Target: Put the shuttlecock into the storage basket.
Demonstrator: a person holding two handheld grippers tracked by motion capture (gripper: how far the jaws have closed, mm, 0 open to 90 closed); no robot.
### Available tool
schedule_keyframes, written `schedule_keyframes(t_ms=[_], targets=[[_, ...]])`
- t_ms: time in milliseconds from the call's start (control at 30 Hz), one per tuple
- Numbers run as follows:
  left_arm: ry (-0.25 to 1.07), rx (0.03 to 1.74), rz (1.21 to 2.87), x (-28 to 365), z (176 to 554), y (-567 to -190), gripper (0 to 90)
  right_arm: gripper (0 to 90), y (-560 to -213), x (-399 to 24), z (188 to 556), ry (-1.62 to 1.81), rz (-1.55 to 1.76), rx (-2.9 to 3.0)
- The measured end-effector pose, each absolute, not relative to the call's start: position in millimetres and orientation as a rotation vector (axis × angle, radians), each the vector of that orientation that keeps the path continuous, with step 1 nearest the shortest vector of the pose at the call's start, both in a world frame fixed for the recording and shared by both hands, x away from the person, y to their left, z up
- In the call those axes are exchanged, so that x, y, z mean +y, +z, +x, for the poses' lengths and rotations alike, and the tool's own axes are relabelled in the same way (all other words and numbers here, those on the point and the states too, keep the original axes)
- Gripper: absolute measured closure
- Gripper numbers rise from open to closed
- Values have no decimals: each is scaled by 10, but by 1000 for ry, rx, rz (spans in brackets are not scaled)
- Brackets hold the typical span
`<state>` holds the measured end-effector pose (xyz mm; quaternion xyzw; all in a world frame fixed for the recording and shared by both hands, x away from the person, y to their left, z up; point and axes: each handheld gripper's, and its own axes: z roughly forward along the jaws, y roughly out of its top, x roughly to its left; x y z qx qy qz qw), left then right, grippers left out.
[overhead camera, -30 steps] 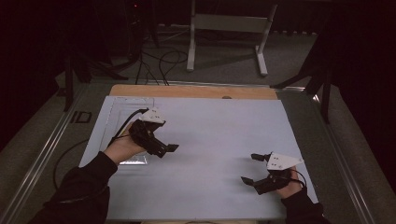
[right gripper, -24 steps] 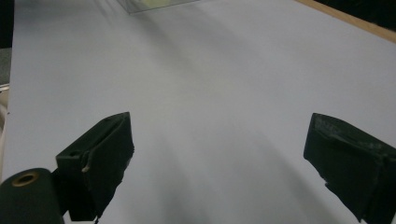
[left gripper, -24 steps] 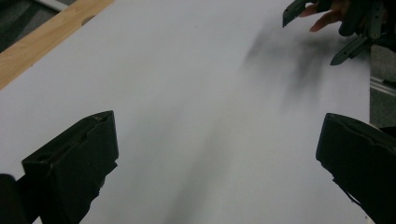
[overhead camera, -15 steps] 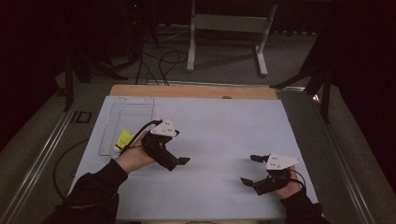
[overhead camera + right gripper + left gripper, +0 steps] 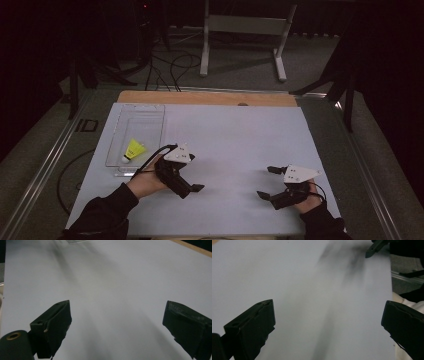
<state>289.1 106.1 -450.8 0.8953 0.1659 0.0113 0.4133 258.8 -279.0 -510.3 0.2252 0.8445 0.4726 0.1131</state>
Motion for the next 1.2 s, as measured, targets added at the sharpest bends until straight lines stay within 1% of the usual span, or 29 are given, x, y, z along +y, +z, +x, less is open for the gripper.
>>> schedule_keyframes(t_ms=[267,533,700,1067,1200], targets=[[48,430,2264,1164,2807,-4671,0,83,-5133,-2781,2595,1412,668,2492],[38,461,2261,1299,2741,-4843,0,83,-5152,-2779,2591,1399,670,2504],[55,472,2287,1393,2697,-4947,0,83,-5155,-2780,2589,1404,670,2506],[59,540,2301,1642,2612,-5123,0,83,-5164,-2780,2590,1407,665,2507],[81,572,2313,1741,2578,-5175,0,83,-5160,-2778,2589,1402,662,2506]])
